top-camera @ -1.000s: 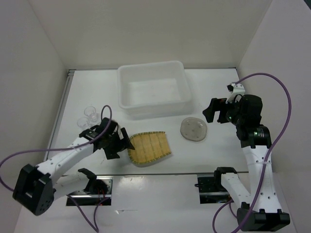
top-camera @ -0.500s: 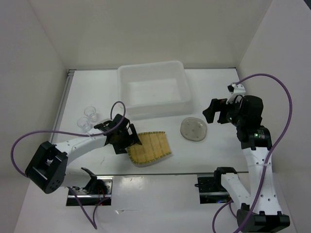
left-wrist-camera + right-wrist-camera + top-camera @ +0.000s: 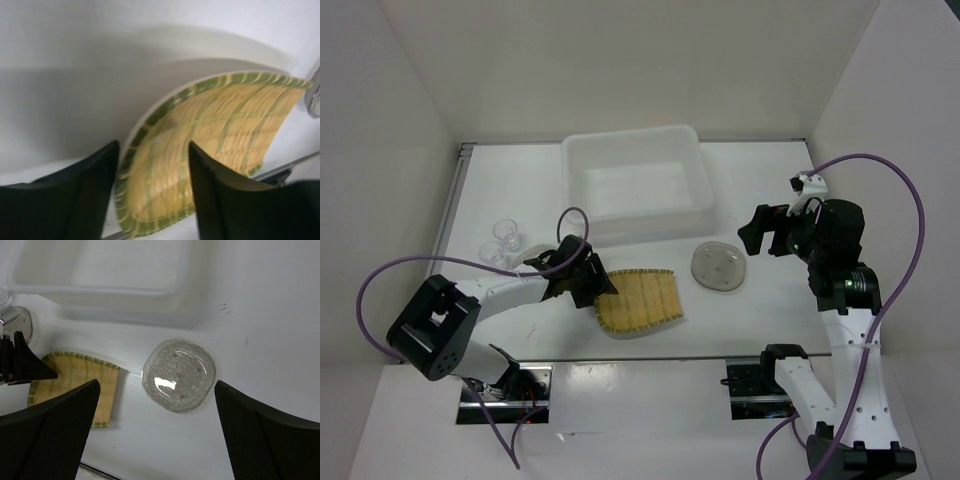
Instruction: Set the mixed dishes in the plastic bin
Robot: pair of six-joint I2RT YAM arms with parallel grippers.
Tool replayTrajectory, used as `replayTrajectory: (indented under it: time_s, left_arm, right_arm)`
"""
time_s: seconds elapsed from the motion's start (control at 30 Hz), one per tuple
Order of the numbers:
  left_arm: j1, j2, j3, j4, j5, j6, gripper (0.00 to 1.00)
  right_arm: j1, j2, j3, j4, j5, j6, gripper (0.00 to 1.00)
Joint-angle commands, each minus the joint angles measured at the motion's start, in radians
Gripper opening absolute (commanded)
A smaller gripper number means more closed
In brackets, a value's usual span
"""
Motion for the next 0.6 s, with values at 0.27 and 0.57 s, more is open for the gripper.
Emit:
replayTrajectory:
  time_s: [0.27,0.57]
  left_arm:
    - [-0.002,0.064,-0.102,0.174,0.028,0.028,0.12]
    - [-0.021,0.003,-0.022,0.015,-0.017,0.048,0.00]
  right_arm:
    - [-0.005,-0.018,0.011,0.016,0.021,-0.005,1.00]
    - [-0.005,-0.018,0.011,0.016,0.030,0.004,1.00]
